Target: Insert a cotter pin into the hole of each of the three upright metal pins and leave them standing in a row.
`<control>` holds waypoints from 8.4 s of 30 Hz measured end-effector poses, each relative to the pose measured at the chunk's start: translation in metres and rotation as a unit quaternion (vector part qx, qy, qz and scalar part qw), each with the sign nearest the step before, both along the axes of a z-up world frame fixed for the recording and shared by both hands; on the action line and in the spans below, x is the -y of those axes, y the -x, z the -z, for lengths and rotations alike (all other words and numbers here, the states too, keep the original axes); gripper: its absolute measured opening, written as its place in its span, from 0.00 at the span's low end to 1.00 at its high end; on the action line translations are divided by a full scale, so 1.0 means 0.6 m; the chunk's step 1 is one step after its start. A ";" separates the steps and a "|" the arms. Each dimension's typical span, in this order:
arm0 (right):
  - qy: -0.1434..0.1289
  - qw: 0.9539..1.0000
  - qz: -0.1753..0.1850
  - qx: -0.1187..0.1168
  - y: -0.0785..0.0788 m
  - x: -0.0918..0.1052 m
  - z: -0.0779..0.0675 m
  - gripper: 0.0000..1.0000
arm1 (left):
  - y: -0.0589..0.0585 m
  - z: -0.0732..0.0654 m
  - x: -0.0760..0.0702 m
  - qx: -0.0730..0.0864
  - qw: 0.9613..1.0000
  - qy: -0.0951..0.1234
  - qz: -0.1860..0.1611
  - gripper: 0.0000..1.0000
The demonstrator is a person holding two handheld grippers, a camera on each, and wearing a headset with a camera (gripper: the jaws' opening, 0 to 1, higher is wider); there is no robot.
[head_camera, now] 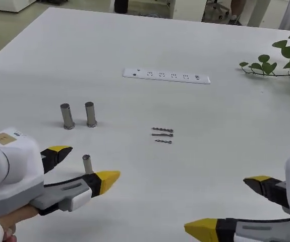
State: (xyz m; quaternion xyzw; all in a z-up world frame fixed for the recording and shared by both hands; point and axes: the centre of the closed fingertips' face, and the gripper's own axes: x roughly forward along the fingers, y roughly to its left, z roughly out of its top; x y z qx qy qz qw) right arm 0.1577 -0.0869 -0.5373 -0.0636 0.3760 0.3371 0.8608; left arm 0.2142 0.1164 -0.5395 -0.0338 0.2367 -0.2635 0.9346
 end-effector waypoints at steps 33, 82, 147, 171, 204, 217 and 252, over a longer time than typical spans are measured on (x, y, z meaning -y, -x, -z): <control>0.082 0.990 -0.090 0.067 -0.109 -0.024 -0.067 0.88 | 0.046 -0.026 -0.031 -0.021 0.999 0.044 0.009 0.99; 0.141 0.945 -0.292 0.035 -0.231 -0.118 0.042 0.41 | 0.060 -0.015 -0.060 -0.045 0.998 0.040 0.003 0.93; 0.216 0.925 -0.310 -0.032 -0.266 -0.106 0.121 0.03 | 0.068 0.001 -0.054 -0.061 0.996 0.054 0.022 0.86; 0.331 0.845 -0.415 -0.059 -0.278 -0.104 0.129 0.00 | 0.073 0.006 -0.040 -0.063 0.996 0.046 0.040 0.84; 0.314 0.847 -0.426 -0.052 -0.258 -0.096 0.114 0.00 | 0.070 -0.011 -0.033 -0.051 0.997 0.055 0.037 0.79; 0.272 0.867 -0.417 0.025 -0.232 -0.111 0.056 0.00 | 0.061 -0.030 -0.029 -0.038 0.997 0.052 0.043 0.72; 0.161 0.887 -0.356 0.246 -0.140 -0.187 -0.065 0.00 | 0.007 -0.096 0.051 -0.018 0.990 0.075 0.122 0.47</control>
